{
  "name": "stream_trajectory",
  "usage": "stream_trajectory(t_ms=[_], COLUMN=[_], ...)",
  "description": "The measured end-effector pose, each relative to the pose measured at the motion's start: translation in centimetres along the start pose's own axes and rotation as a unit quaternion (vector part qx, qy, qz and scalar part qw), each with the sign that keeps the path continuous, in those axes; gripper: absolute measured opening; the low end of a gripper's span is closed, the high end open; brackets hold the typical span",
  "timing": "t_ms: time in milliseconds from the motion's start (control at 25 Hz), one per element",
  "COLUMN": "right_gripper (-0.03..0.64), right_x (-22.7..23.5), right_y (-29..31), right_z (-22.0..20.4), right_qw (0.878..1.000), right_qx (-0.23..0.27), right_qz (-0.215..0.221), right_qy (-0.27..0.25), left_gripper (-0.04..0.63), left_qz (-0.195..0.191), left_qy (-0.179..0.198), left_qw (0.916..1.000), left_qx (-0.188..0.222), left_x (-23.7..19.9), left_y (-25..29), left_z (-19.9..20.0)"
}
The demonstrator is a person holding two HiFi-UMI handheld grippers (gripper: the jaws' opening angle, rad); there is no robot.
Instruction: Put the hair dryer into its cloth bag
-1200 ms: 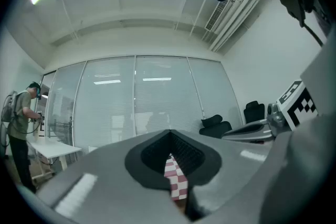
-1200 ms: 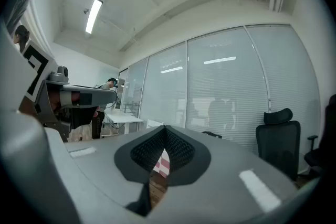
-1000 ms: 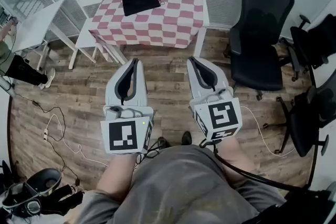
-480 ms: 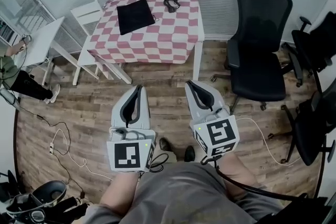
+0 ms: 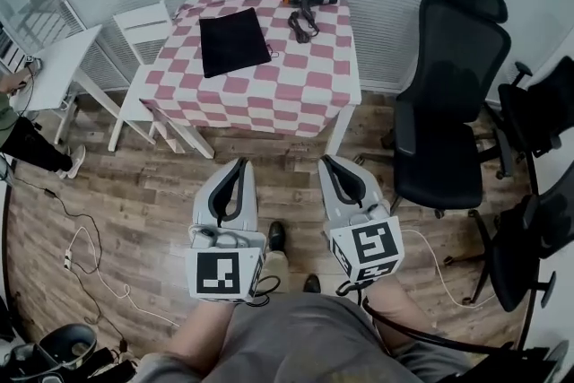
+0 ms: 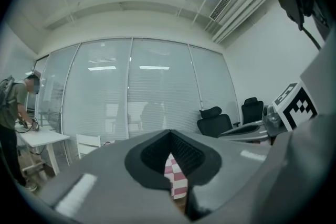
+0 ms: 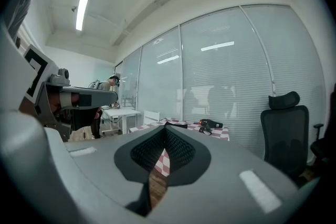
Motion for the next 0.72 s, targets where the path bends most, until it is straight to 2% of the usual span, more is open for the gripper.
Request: stream_trajectory(t_ms=[200, 480, 720], right_gripper=[0.028, 0.028, 0.028], right_x=[1.6, 3.2, 4.2], right_y=[6.9, 14.2, 17.6], right_z=[2.1, 6.2, 7.9], right_qw=[1.000, 0.999, 0.997], right_qx=[-0.003, 0.014, 0.020], right_qz=[-0.015, -0.044, -0.067], right_qy=[-0.012, -0.026, -0.036], left_gripper=[0.000, 0.000, 0.000], left_qz=[-0.005, -0.024, -0.035], left_qy=[-0.004, 0.009, 0.004], left_qw=[0.9999, 0.9982, 0.9980], left_qx=[0.016, 0.055, 0.052], left_x=[-5.2, -10.9, -13.8], left_y=[5.8, 11.4, 14.7], left_z=[0.9, 3.2, 2.9])
Point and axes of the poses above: the fingertips, and each gripper's own axes: y forward along the fingers, x to its right, z out of its top, the point moved 2 cm from there along -y, backward along the fingers, and after that the axes turned 3 degrees about -x, right-handed, at the moved point
